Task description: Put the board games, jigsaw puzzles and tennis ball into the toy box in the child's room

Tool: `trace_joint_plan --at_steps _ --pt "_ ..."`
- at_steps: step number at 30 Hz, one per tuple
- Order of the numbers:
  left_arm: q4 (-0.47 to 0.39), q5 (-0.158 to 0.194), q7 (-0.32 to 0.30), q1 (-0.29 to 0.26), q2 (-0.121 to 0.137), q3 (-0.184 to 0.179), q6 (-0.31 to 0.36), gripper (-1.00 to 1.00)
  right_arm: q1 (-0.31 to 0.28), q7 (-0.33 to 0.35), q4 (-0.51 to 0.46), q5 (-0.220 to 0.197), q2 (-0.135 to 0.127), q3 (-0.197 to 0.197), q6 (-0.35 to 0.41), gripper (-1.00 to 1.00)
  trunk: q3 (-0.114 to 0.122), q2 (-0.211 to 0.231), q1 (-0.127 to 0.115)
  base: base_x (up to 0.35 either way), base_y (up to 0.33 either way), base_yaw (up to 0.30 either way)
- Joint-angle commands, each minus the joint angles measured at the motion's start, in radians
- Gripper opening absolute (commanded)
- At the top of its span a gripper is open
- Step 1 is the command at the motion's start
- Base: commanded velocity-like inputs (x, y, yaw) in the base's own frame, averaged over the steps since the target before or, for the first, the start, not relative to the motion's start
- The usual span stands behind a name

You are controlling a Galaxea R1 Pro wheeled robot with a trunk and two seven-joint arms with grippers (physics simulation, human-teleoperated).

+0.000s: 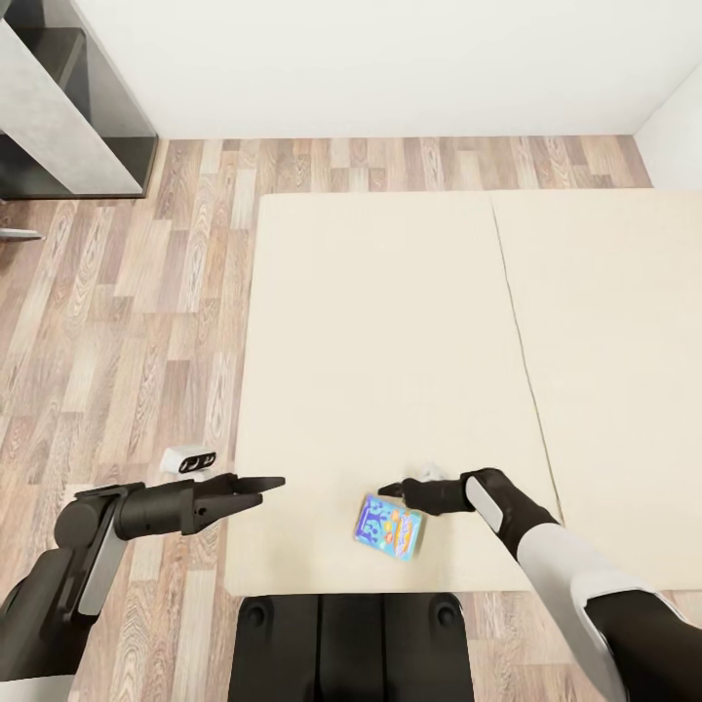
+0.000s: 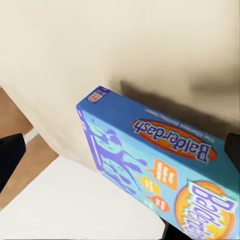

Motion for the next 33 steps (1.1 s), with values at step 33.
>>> trace_joint_plan --at_steps 33 --pt "0.0 0.0 -0.004 -0.001 0.003 0.003 0.011 1.0 0.061 0.097 -0.027 -0.004 -0.11 0.003 0.037 1.0 -0.001 -0.002 0.001 0.0 0.0 0.0"
